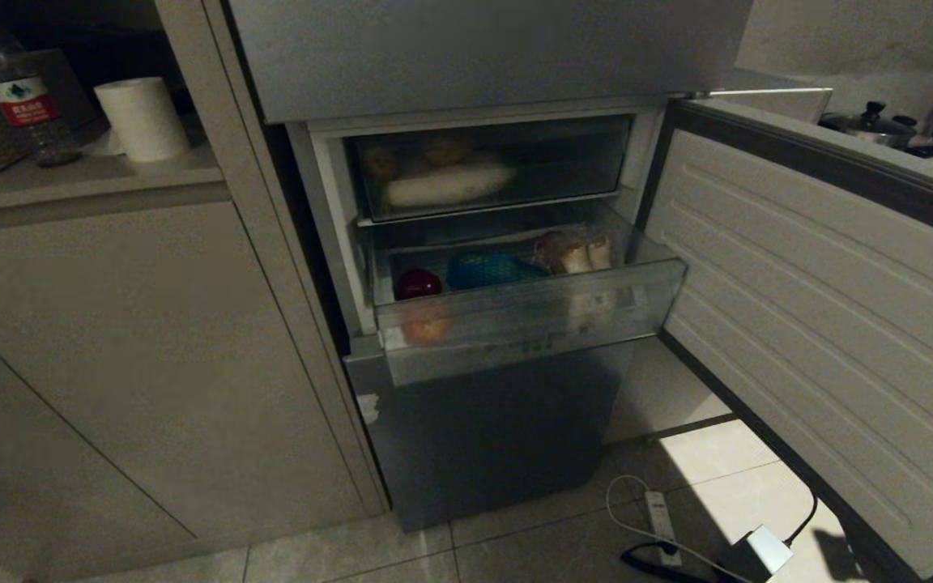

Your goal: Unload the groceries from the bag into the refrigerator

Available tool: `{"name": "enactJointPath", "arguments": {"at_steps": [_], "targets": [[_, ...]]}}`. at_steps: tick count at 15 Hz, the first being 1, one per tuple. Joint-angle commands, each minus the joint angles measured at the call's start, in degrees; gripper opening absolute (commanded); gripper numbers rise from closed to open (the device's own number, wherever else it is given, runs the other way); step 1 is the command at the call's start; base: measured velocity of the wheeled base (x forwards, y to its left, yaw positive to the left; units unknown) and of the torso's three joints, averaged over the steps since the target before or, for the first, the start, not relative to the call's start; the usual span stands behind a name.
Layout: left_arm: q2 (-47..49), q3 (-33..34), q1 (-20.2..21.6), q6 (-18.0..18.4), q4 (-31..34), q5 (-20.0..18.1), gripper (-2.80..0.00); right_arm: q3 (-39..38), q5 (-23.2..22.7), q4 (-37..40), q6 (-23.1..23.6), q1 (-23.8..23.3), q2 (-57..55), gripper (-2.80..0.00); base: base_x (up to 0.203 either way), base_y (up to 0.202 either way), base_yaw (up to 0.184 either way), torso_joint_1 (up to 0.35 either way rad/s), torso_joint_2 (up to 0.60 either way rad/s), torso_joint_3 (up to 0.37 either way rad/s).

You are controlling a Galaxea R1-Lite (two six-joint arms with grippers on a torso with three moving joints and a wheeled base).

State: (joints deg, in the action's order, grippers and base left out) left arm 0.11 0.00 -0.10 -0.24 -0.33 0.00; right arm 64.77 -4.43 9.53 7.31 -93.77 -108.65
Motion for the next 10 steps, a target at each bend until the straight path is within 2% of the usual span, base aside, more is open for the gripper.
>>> {"name": "enactJointPath", "arguments": {"at_steps": [1,5,10], "targets": [[-0.02,0.00,0.01,-0.02,-0.02,0.00,-2.80,0.01,-0.23,0.05,-0.02,-0.01,0.29,0.00,0.000,0.000,0.000,0.000,0.00,0.000],[-0.02,0.00,0.01,-0.02,-0.02,0.00,-2.80,0.14,-4.65,0.05,0.52,1.27,0.96,0.00,0.000,0.000,0.000,0.000,0.00,0.000],[-0.02,0.00,0.01,-0.02,-0.02,0.00,-2.80,-0.96,-5.48,0.15,-0.16,7.50,2.86,0.00,0.000,0.000,0.000,0.000,0.00,0.000]]}}
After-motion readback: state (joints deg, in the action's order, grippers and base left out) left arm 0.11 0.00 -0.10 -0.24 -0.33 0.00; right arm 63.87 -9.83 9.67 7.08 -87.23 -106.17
